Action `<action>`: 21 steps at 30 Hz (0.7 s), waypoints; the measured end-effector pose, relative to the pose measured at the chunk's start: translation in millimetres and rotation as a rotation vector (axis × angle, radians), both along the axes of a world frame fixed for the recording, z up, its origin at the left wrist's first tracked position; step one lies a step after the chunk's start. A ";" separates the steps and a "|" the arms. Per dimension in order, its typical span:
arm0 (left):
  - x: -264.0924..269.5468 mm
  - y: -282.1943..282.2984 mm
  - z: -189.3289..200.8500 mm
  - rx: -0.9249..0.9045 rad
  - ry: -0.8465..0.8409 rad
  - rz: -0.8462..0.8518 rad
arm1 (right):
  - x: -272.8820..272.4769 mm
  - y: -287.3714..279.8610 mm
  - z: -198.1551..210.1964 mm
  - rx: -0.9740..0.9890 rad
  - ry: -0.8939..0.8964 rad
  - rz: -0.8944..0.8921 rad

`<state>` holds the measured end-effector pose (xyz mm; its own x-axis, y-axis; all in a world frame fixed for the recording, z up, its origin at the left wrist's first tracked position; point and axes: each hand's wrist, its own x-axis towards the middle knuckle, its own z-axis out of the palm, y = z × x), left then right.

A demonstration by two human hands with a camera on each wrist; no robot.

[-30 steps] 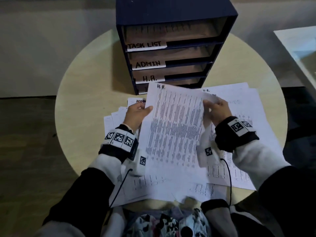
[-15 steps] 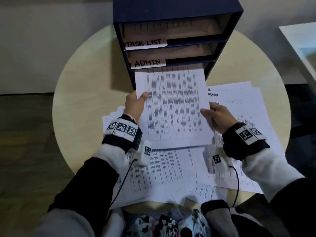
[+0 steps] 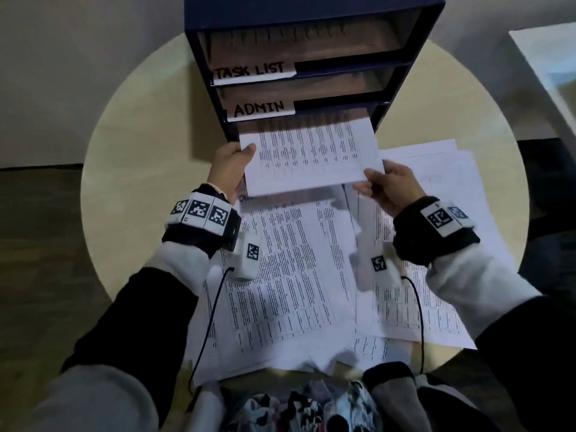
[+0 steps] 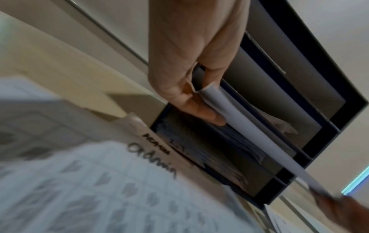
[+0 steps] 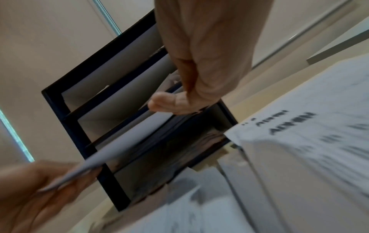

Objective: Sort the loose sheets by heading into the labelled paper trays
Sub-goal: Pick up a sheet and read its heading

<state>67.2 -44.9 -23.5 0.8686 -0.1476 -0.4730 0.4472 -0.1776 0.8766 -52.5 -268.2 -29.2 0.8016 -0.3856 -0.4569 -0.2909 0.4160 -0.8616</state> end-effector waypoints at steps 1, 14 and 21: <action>-2.7 5.0 -1.9 -0.014 0.009 0.019 | 12.0 1.0 3.1 0.015 -0.016 -0.016; -7.2 42.1 -31.6 0.127 -0.006 0.042 | 101.9 0.9 8.2 0.038 0.064 -0.276; -13.8 43.4 -43.8 0.495 -0.109 -0.342 | 87.0 2.2 14.0 -0.370 0.164 -0.116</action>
<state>53.4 -1.5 -67.3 0.8581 -0.2117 -0.4679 0.2057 -0.6932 0.6908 34.5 -266.0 -15.2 0.6715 -0.6310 -0.3885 -0.4059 0.1254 -0.9053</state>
